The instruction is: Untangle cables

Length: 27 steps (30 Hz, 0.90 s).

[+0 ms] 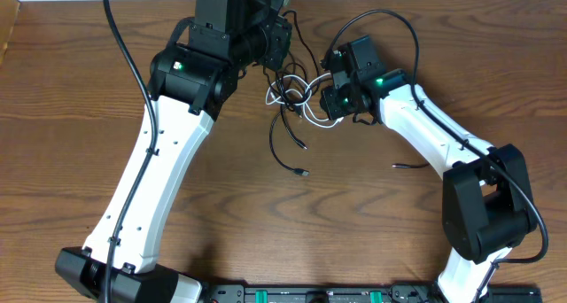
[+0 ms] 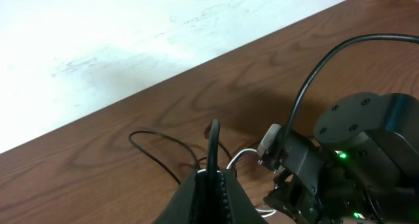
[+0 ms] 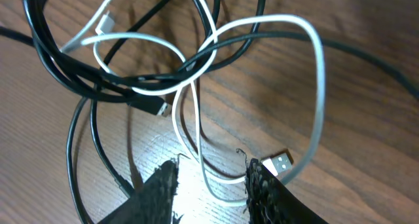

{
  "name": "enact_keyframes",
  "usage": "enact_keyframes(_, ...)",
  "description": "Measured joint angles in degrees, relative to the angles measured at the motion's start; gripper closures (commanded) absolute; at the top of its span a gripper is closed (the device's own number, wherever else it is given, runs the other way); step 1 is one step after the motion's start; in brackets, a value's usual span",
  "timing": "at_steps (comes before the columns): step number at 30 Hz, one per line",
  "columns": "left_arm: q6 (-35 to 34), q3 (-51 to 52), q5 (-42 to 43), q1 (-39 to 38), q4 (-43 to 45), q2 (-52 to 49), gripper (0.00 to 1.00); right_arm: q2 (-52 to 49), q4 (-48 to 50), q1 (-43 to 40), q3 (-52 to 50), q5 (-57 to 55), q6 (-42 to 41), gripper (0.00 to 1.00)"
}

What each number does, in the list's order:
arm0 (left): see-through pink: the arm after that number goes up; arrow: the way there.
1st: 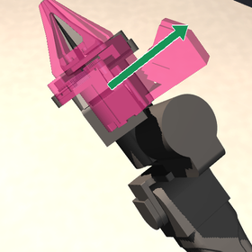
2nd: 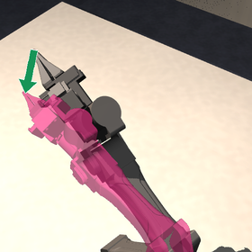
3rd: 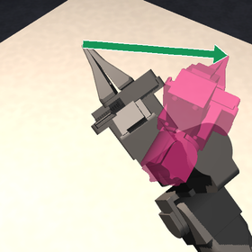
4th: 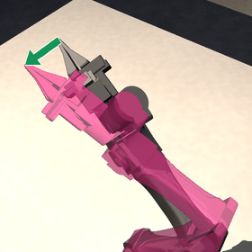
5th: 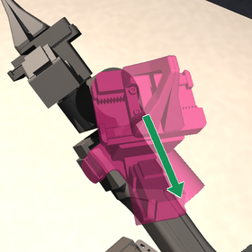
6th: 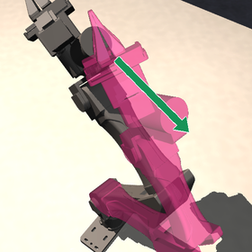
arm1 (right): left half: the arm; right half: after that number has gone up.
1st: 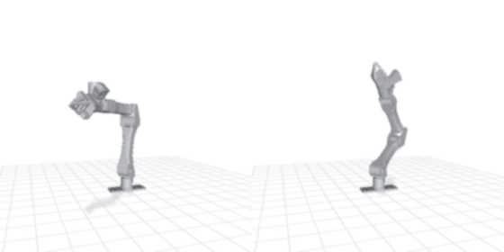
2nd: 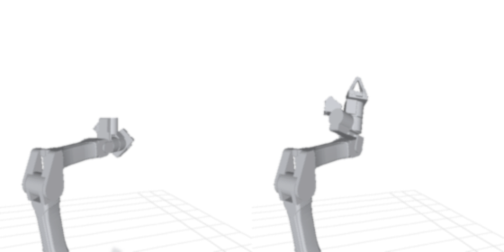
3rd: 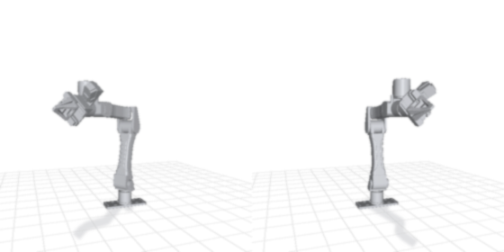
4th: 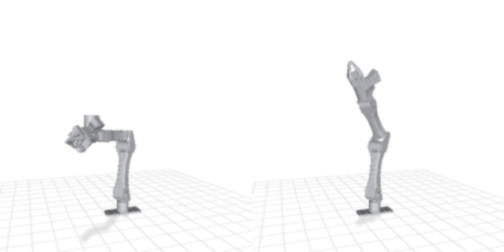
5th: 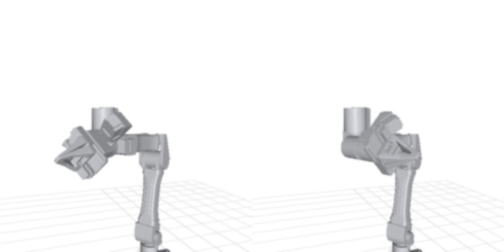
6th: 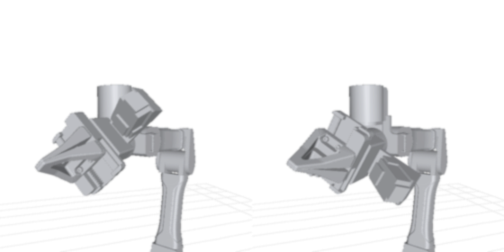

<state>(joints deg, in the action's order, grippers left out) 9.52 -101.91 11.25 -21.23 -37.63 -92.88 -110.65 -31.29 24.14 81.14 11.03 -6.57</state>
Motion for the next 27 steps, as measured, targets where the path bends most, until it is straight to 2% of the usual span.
enact_keyframes(27, 0.0, 0.0, 0.0, 0.0, 0.1, 0.0, 0.93, 0.0, -1.1, -2.2, 1.7, -6.8, 0.3, 0.67)
